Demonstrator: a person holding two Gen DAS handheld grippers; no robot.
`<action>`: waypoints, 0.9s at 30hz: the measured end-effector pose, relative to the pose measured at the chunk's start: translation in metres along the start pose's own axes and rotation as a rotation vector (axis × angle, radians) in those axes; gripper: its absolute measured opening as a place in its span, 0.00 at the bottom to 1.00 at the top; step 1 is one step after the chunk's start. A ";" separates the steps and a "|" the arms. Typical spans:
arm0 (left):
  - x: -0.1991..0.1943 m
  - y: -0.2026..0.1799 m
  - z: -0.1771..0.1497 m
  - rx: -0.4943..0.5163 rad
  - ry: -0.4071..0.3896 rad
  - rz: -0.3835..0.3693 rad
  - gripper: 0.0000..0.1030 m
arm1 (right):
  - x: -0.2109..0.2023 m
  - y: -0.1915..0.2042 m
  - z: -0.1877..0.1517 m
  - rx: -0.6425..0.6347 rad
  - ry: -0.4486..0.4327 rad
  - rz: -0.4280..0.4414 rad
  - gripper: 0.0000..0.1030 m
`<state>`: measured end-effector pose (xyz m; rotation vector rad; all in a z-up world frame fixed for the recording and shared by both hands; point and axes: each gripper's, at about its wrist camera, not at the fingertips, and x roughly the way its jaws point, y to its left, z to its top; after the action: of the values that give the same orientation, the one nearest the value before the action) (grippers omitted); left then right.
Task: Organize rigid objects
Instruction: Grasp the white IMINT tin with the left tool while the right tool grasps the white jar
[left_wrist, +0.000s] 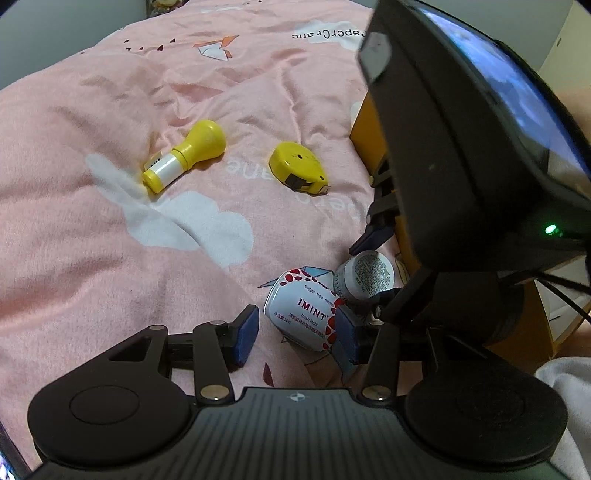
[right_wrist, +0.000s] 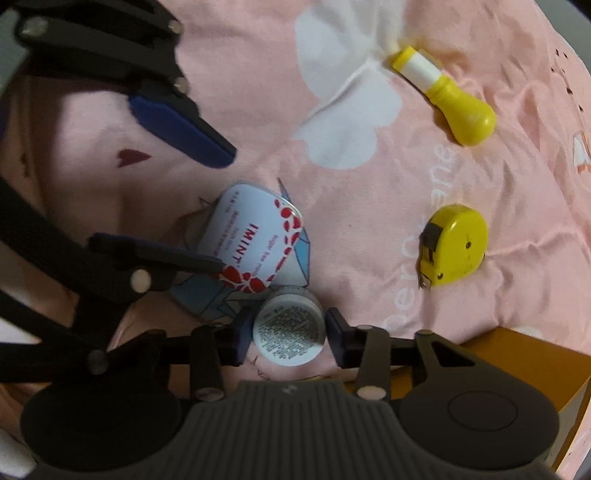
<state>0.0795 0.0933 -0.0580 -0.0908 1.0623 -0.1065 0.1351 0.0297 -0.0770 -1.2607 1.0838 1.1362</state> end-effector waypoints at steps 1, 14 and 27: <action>0.001 0.000 0.001 -0.002 0.003 -0.002 0.55 | -0.001 -0.001 -0.002 0.012 -0.006 0.004 0.40; 0.034 -0.015 0.017 0.034 0.041 0.034 0.73 | -0.020 -0.022 -0.037 0.054 -0.028 -0.029 0.40; 0.039 -0.005 0.020 -0.111 0.029 -0.081 0.42 | -0.014 -0.019 -0.042 0.090 -0.054 -0.024 0.40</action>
<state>0.1156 0.0842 -0.0810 -0.2335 1.0933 -0.1226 0.1532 -0.0124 -0.0616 -1.1634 1.0653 1.0855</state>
